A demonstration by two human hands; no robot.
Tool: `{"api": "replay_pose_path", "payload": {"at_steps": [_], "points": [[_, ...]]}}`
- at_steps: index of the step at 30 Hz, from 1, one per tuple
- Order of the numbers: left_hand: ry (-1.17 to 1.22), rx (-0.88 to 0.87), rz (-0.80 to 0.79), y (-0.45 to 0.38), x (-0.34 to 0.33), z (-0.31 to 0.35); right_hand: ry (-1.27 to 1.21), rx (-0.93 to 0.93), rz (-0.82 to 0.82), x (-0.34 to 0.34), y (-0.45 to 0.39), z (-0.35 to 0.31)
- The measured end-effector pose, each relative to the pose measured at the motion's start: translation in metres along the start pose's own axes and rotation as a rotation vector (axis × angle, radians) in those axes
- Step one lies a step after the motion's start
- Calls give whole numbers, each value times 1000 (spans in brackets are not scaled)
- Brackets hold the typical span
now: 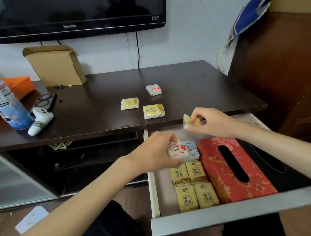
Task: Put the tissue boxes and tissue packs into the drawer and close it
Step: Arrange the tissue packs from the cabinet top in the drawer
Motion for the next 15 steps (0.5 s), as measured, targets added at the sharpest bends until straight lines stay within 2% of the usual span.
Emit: {"api": "replay_pose_path", "payload": {"at_steps": [6, 15], "points": [[-153, -105, -150, 6, -66, 13, 266, 101, -135, -28, 75, 3], [-359, -191, -80, 3, -86, 18, 174, 167, -113, -47, 83, 2]]}}
Point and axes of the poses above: each hand's wrist, its own y-axis away from the middle knuckle, its own x-axis out of the back of the hand, z = x × y, the point moved 10 cm from there along -y, towards the middle knuckle, and after that the axes turned 1 degree about -y, right-handed, at the moved point
